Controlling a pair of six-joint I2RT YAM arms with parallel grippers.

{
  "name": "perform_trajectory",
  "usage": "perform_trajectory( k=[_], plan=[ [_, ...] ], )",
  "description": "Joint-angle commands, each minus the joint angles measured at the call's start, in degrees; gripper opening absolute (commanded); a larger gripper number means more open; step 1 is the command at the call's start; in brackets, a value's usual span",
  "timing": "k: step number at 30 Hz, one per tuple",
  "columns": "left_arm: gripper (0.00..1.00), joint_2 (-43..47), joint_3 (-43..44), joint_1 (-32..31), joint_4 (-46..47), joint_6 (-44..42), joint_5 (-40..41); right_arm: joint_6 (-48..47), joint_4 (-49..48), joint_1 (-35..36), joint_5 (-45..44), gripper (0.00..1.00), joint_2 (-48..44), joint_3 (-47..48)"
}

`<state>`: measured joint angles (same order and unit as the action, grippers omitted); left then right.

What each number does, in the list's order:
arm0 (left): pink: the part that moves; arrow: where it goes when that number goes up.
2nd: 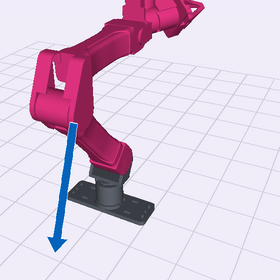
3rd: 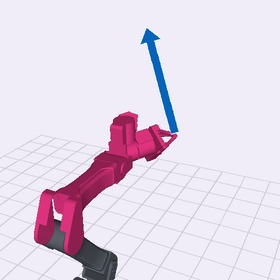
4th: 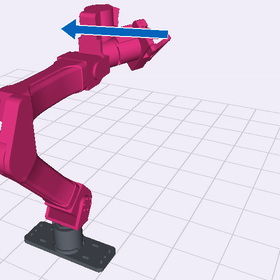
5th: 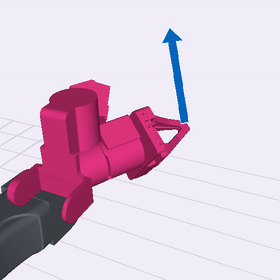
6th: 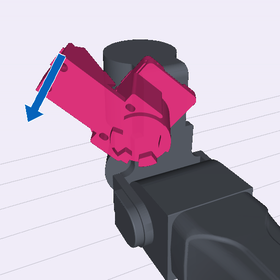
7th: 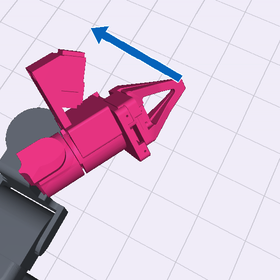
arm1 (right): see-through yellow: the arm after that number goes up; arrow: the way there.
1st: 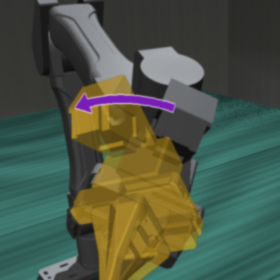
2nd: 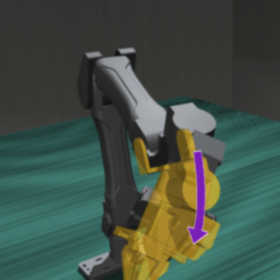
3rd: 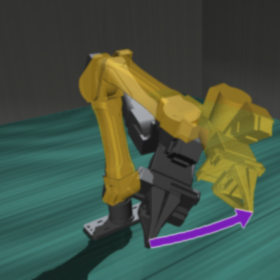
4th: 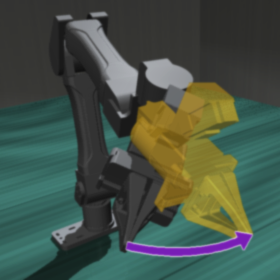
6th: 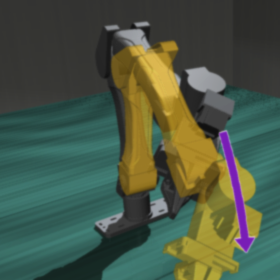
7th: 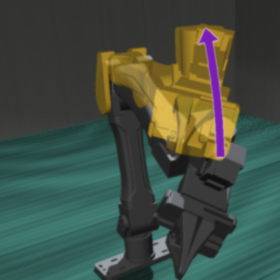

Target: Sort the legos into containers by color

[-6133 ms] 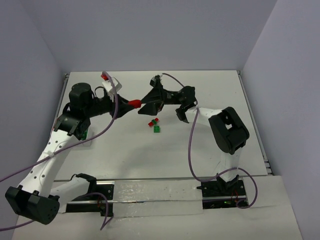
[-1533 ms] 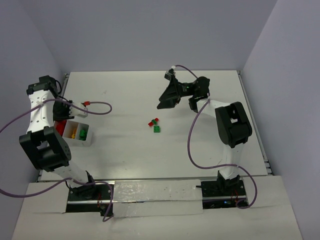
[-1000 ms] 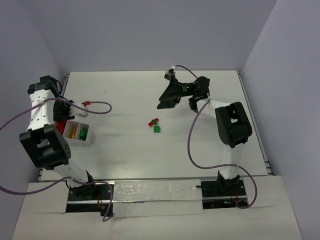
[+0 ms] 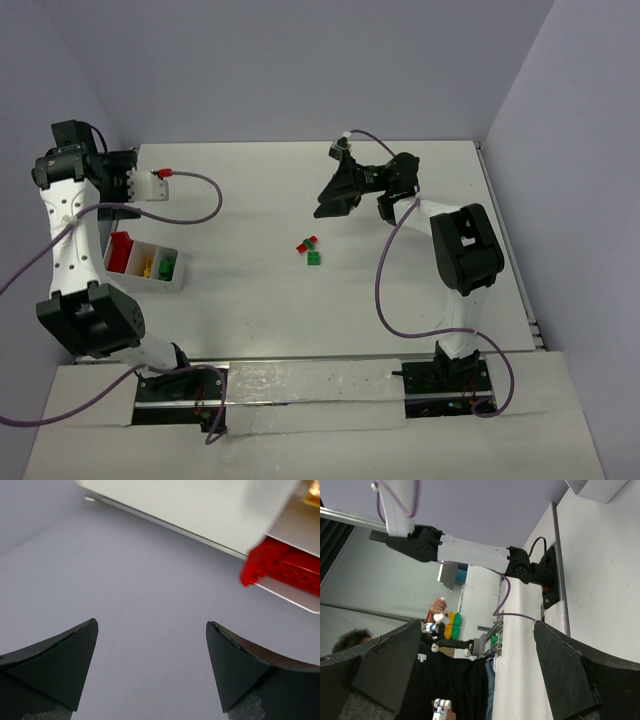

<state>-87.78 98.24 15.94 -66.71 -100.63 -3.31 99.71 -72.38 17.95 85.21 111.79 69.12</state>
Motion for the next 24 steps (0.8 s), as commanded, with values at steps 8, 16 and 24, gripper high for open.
perform_trajectory(
  k=[8, 16, 24],
  plan=[
    [0.99, 2.74, 4.54, -15.36, 6.94, 44.99, -13.69, -47.05, 60.99, -3.09, -10.91, 1.00, -6.79, 9.72],
    [0.99, 8.35, -12.48, -17.15, 24.76, 82.75, -36.79, -105.49, 110.33, 4.70, -54.50, 0.98, -12.58, 15.61],
    [0.99, 16.45, -23.55, -17.48, 43.66, 100.71, -34.29, -112.37, 109.50, 11.75, -67.09, 0.94, -10.32, 9.69]
  ],
)
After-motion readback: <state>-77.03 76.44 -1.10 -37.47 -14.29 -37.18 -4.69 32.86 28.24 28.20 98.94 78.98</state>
